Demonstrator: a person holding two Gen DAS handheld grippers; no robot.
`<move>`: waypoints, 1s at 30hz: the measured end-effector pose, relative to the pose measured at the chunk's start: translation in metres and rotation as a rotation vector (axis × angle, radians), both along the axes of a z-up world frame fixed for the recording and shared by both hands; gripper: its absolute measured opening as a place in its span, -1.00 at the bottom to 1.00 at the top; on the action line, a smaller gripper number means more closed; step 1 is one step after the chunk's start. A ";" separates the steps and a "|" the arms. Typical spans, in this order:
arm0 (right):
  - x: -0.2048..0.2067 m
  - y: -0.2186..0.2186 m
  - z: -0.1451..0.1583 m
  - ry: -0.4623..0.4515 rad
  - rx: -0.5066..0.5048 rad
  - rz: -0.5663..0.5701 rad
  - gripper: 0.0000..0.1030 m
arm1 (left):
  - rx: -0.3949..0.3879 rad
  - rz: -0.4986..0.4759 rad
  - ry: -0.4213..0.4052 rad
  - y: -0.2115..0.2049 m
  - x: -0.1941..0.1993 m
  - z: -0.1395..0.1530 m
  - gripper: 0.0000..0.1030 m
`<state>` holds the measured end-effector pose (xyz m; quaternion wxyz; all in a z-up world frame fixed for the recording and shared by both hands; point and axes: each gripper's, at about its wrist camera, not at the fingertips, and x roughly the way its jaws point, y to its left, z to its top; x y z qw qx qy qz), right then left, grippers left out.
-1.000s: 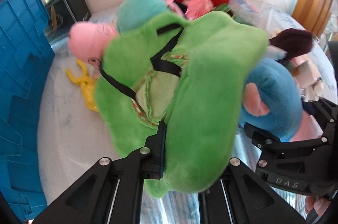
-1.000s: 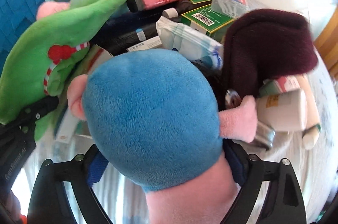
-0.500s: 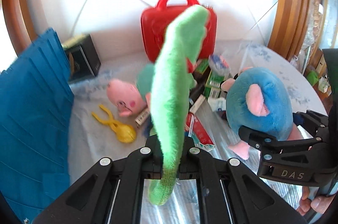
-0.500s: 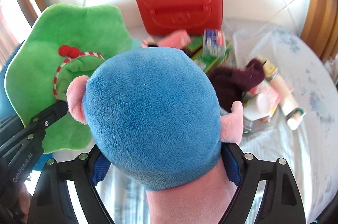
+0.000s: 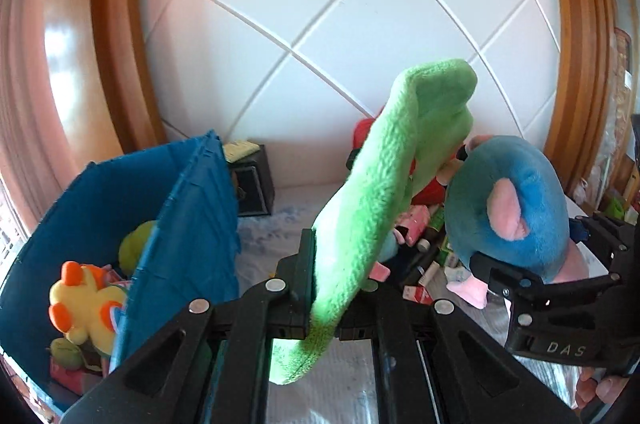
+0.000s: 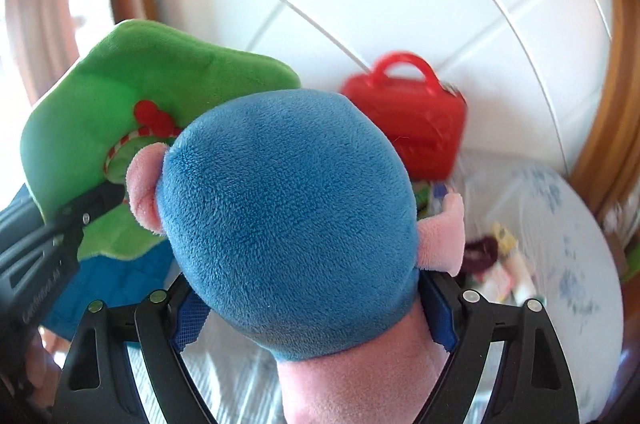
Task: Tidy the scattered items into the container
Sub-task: 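Carry the green plush with the left tool while the right tool carries the blue pig to the crate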
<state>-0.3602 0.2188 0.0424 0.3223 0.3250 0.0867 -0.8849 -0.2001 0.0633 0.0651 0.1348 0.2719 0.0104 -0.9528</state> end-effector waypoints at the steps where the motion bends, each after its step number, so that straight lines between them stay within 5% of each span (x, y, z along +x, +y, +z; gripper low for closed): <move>1: 0.005 -0.009 0.011 0.025 -0.001 0.022 0.70 | -0.002 0.028 0.012 -0.011 0.004 0.010 -0.87; 8: 0.037 -0.087 0.066 0.081 -0.025 0.169 0.70 | -0.024 0.220 0.051 -0.106 0.041 0.054 -0.87; 16: 0.090 -0.220 0.103 0.108 -0.079 0.291 0.71 | -0.010 0.400 0.006 -0.256 0.084 0.053 -0.87; 25: 0.151 -0.384 0.095 -0.006 -0.077 0.331 0.71 | 0.101 0.409 -0.263 -0.379 0.095 -0.020 -0.87; 30: 0.162 -0.440 0.043 -0.133 0.043 0.289 0.72 | 0.196 0.362 -0.400 -0.407 0.098 -0.066 -0.87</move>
